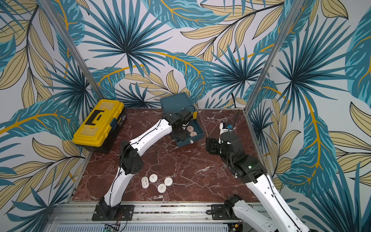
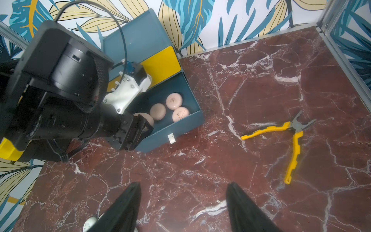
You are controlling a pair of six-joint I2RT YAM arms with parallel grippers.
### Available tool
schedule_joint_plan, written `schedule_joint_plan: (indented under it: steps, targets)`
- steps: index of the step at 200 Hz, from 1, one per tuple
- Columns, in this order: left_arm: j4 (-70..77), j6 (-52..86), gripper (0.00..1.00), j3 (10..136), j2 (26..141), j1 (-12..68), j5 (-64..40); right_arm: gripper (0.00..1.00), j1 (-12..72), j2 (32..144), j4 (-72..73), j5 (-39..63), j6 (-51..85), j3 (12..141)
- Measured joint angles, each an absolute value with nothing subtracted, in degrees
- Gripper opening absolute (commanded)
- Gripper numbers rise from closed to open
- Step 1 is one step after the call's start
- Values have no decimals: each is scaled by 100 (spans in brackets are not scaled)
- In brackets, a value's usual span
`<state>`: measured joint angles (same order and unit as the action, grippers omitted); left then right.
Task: Put the bluetooth earphones in the drawer according to color
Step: Place the bluetooth earphone in the drawer, then close the drawer of the storage box.
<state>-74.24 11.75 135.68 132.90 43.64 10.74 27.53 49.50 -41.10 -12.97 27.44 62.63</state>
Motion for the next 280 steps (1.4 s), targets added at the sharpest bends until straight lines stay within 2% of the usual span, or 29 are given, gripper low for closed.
schedule_joint_plan:
  steps: [12, 100, 116, 141, 155, 167, 207, 280]
  targets:
    - [-7413, 1168, 74, 13568, 13290, 4362, 1074, 72, 2753, 4950, -4110, -1295, 2744, 6263]
    - [-7424, 1155, 74, 13568, 13100, 4379, 1179, 71, 2753, 5107, -4056, -1068, 2794, 6263]
    - [-7413, 1157, 71, 13555, 12750, 4414, 1260, 60, 2753, 5306, -3927, -928, 2897, 6257]
    - [-7218, 1190, 63, 13332, 11638, 4440, 1514, 30, 2753, 5760, -3562, -670, 3133, 6149]
    - [-6956, 1214, 59, 12936, 10820, 4460, 1706, 20, 2753, 6016, -3310, -499, 3330, 5970]
    - [-6670, 1243, 59, 12405, 10025, 4456, 1879, 16, 2753, 6215, -3138, -342, 3448, 5789]
    - [-6160, 1433, 59, 10794, 8355, 4338, 2206, 15, 2753, 6700, -2637, 34, 3861, 5216]
    - [-5894, 1855, 63, 8794, 7649, 4300, 2257, 15, 2757, 8412, -1802, 351, 4010, 5684]
